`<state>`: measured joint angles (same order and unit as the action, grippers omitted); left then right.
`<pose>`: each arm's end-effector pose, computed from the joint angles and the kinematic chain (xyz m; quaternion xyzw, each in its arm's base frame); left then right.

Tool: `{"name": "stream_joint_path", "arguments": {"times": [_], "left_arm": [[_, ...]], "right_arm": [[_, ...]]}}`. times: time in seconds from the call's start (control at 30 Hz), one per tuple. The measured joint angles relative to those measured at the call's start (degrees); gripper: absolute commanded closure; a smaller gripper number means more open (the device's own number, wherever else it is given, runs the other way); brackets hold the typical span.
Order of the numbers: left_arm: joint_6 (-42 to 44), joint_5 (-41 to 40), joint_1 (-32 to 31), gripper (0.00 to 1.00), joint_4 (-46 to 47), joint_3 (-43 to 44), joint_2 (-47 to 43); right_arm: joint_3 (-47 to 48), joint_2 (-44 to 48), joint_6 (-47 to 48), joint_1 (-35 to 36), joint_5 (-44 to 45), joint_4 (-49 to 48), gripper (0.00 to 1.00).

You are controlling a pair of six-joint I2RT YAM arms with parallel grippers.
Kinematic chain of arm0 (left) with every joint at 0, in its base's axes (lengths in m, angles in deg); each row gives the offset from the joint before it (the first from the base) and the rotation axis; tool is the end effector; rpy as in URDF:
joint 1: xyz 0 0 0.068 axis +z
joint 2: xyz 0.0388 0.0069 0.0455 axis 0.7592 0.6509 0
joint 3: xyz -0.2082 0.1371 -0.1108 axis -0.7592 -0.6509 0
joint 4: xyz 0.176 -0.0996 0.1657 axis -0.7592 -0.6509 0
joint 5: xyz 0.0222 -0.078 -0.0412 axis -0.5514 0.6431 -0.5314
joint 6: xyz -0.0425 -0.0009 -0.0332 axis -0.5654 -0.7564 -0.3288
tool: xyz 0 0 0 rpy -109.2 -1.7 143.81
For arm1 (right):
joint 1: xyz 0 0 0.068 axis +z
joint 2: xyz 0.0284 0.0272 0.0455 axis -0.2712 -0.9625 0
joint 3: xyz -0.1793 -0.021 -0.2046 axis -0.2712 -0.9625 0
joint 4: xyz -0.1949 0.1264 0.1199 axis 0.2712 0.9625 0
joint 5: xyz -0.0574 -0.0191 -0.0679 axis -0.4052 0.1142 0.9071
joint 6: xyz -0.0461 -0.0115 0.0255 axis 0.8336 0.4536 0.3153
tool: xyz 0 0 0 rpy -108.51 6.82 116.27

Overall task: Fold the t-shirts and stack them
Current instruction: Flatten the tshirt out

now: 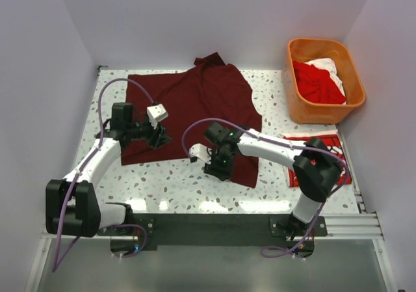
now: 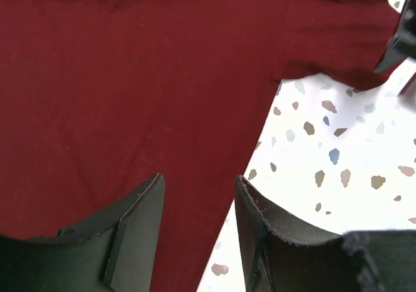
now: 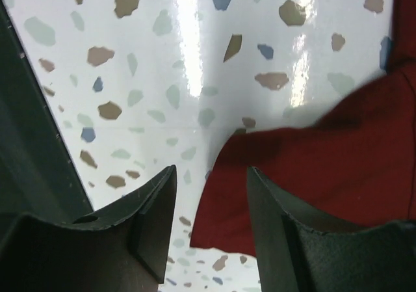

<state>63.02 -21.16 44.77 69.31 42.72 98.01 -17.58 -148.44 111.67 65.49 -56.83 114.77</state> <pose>0.2565 -0.0465 0.2358 0.3779 0.7733 -0.2828 0.4234 0.2033 0.2547 0.2074 -0.6533 0.7354 0.1499 0.0993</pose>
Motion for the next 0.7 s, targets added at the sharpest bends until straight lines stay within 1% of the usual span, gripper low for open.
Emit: {"name": "stream_joint_path", "arguments": {"times": [0.2, 0.3, 0.37, 0.4, 0.43, 0.47, 0.5, 0.6, 0.7], "left_arm": [[0.2, -1.7, 0.6, 0.48, -1.4, -0.4, -1.4], [0.7, -2.0, 0.8, 0.48, -2.1, -0.5, -2.1], [1.1, -2.3, 0.8, 0.48, -2.6, -0.5, -2.3], [1.2, -2.3, 0.9, 0.48, -2.8, -0.5, -2.4], [1.2, -2.3, 0.9, 0.48, -2.9, -0.5, -2.4], [1.3, -2.4, 0.9, 0.48, -3.1, -0.5, -2.4], [1.3, -2.3, 0.9, 0.48, -3.1, -0.5, -2.4], [1.3, -2.3, 0.9, 0.48, -3.1, -0.5, -2.4], [1.6, -2.3, 0.9, 0.48, -3.1, -0.4, -2.1]], "right_arm": [[-0.1, -6.4, -0.8, 1.7, 4.6, -5.2, 0.49], [-0.2, -8.3, -0.8, 1.7, 7.0, -6.6, 0.52], [-0.4, -8.2, -0.6, 1.8, 8.7, -7.5, 0.61], [-0.5, -8.2, -0.4, 1.9, 9.6, -7.9, 0.67], [-0.7, -8.2, -0.3, 1.9, 10.3, -8.3, 0.84], [-0.8, -8.1, 0.2, 1.9, 11.0, -8.5, 0.94], [-0.9, -7.9, 0.3, 1.8, 11.7, -8.7, 1.0], [-1.2, -6.8, 0.4, 0.7, 12.7, -8.2, 1.0], [-0.7, -4.6, 0.3, -2.9, 11.3, -6.5, 1.0]]}}
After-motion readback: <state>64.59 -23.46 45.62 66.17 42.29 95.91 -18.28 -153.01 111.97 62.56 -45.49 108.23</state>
